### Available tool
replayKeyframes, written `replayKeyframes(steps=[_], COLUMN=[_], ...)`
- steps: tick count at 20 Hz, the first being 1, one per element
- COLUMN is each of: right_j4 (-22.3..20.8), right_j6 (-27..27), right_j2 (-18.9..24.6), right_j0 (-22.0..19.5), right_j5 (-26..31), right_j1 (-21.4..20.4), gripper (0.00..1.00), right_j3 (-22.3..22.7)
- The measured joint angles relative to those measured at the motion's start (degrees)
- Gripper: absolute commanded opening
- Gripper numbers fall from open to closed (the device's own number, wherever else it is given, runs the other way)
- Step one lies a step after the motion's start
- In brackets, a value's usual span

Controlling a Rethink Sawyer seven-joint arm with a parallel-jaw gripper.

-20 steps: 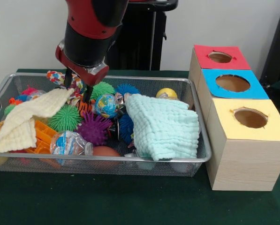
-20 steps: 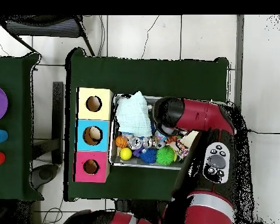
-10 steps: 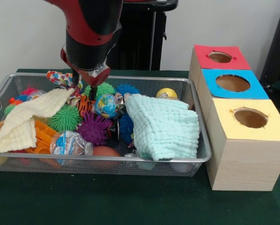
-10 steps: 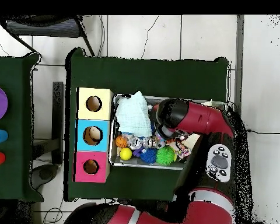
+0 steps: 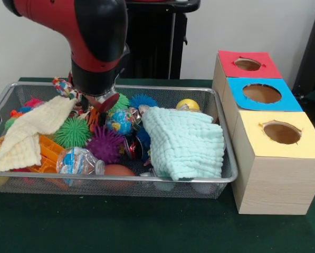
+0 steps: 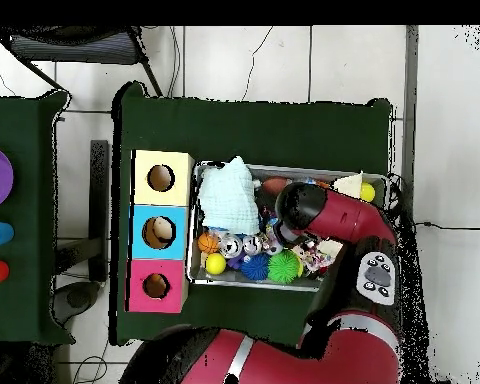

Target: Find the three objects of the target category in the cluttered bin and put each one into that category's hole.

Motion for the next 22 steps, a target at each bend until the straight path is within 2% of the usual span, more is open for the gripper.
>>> replayKeyframes(steps=[9,18,19,22], right_j4=[0.21,1.22,1.22,1.36], right_j6=[0.00,0.00,0.00,0.00], right_j2=[-0.80,-1.04,-1.03,-1.02], right_j0=[0.25,0.25,0.24,0.05], right_j5=[-6.50,-8.09,-8.11,-8.14], right_j1=[1.77,1.95,1.95,1.76], gripper=[1.00,1.00,0.00,0.00], right_j3=[1.72,2.49,2.49,2.58])
